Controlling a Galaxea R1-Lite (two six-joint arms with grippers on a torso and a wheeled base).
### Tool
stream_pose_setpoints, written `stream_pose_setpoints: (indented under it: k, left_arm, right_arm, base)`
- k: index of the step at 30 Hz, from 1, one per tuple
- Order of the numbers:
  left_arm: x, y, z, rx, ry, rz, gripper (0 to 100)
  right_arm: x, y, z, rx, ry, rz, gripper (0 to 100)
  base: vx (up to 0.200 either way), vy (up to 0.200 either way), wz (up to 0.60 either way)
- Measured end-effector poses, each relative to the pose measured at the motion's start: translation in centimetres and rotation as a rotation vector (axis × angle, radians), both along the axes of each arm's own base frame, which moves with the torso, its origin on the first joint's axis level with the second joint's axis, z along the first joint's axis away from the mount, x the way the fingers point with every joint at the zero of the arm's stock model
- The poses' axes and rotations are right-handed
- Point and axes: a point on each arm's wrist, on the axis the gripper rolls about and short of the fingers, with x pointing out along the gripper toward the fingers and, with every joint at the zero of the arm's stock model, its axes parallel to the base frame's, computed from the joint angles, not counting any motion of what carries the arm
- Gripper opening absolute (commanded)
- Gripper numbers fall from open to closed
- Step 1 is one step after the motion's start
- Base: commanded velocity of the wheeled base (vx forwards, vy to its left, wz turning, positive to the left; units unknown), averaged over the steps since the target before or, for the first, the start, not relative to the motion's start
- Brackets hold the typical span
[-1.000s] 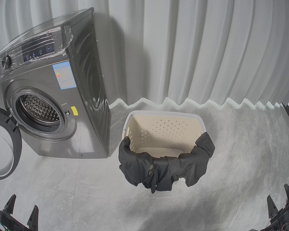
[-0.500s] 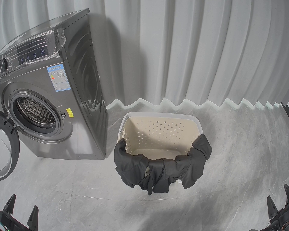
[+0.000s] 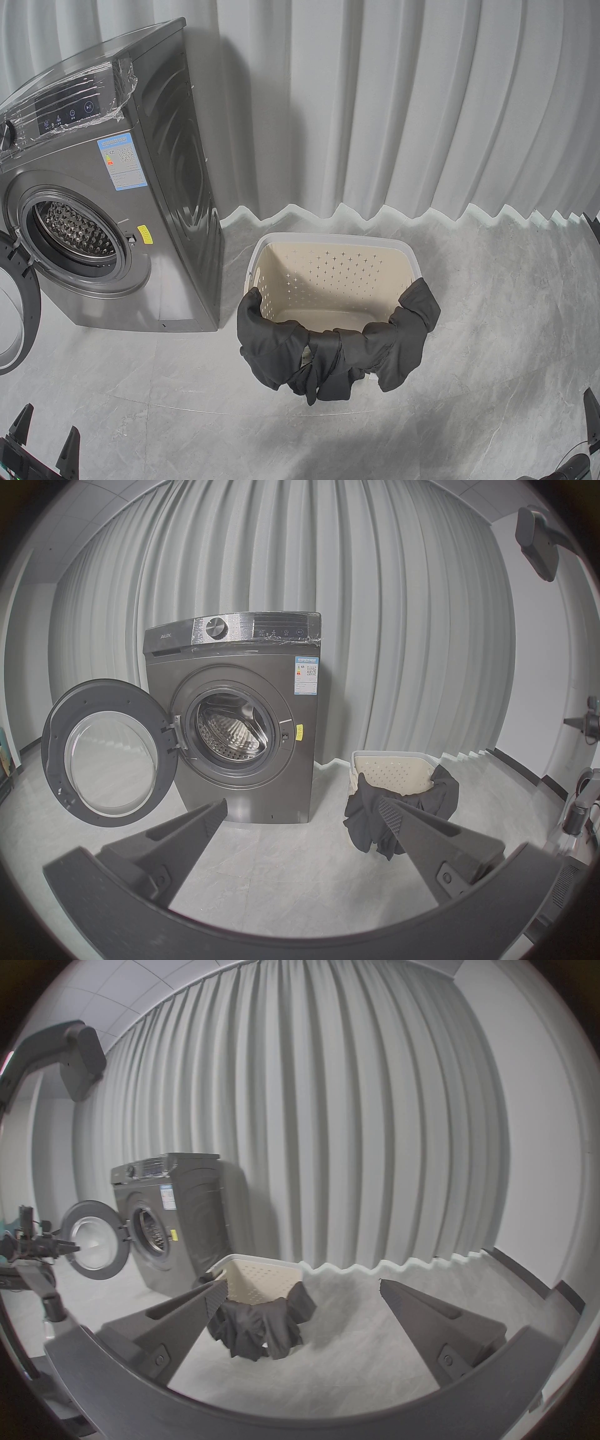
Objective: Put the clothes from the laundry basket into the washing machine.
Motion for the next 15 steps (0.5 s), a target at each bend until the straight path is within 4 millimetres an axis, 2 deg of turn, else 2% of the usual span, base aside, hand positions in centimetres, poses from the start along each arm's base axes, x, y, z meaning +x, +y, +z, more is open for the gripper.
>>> stream_pose_setpoints:
  k: [3, 6, 15]
  left_arm:
    - [0.0, 0.0, 0.0, 0.0, 0.0, 0.0, 100]
    - [0.0, 0.0, 0.0, 0.0, 0.0, 0.0, 100]
    - [0.0, 0.0, 0.0, 0.0, 0.0, 0.0, 100]
  right_arm:
    - [0.4, 0.2, 1.5, -0.019, 0.052, 0.083, 100]
    - [1.7, 0.3, 2.4, -0.053, 0.149, 0.155, 100]
    - [8.4, 0.9, 3.2, -0.136, 0.443, 0.29, 100]
  base:
    - [0.0, 0.0, 0.0]
    - [0.0, 0.0, 0.0]
    - [0.0, 0.0, 0.0]
